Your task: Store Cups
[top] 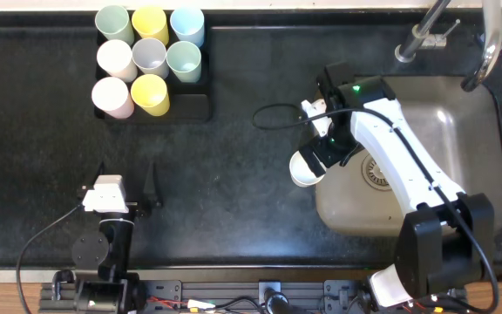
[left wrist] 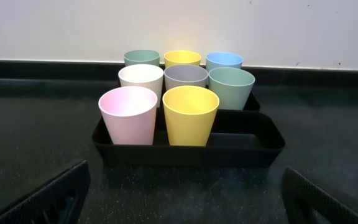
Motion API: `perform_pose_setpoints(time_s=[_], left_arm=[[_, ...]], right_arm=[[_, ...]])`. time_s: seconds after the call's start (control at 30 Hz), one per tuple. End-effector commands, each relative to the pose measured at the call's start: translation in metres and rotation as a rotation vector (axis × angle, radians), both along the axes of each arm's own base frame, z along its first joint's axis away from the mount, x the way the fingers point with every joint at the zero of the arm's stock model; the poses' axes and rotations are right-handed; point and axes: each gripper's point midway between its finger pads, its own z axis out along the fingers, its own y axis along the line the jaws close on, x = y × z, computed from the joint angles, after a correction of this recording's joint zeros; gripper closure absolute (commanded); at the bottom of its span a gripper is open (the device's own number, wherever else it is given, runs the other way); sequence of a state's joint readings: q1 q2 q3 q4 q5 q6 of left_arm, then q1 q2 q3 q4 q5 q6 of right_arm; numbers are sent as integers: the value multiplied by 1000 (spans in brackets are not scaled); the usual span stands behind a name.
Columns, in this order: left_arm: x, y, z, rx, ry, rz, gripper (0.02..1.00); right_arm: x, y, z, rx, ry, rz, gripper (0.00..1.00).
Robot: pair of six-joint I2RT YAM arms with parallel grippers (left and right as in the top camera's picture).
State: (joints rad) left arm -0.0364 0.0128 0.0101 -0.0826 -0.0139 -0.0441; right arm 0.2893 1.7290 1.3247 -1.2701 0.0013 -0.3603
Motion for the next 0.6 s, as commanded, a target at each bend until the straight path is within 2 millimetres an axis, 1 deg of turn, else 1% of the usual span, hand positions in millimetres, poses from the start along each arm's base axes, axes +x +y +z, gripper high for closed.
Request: perform_pose_setpoints(time_s=[0.03, 0.07, 0.1, 0.13, 0.17, 0.27, 0.37, 0.43, 0.47, 0.53, 0.6], left_arm=[[0, 1, 1, 21, -6, -1, 20], [0, 1, 1, 21, -6, -1, 20], [0, 1, 1, 21, -6, -1, 20], [0, 1, 1, 21, -6, -1, 20], [0, 1, 1, 21, -6, -1, 20], [0, 1, 1, 21, -6, -1, 20], [0, 1, 1, 21, -6, -1, 20], [0, 1, 1, 21, -6, -1, 20], [0, 1, 1, 21, -6, -1, 20], [0, 1, 1, 21, -6, -1, 20], [0, 1, 1, 21, -6, -1, 20]], right_arm=[[2, 0, -1, 2, -8, 5, 106], [2, 1, -1, 7, -6, 4, 246], [1, 2, -1, 13, -4, 4, 485], [1, 2, -1, 14, -4, 4, 912], [1, 3, -1, 15, -4, 3, 954], [-2, 8, -1, 30, 9, 10, 956], [-8, 17, 1, 59, 29, 25, 958], [-8, 21, 7, 59, 16, 13, 956], [-7, 24, 13, 61, 5, 9, 958], [-1, 31, 36, 78, -43, -4, 958], [9, 41, 68, 106, -112, -4, 956]])
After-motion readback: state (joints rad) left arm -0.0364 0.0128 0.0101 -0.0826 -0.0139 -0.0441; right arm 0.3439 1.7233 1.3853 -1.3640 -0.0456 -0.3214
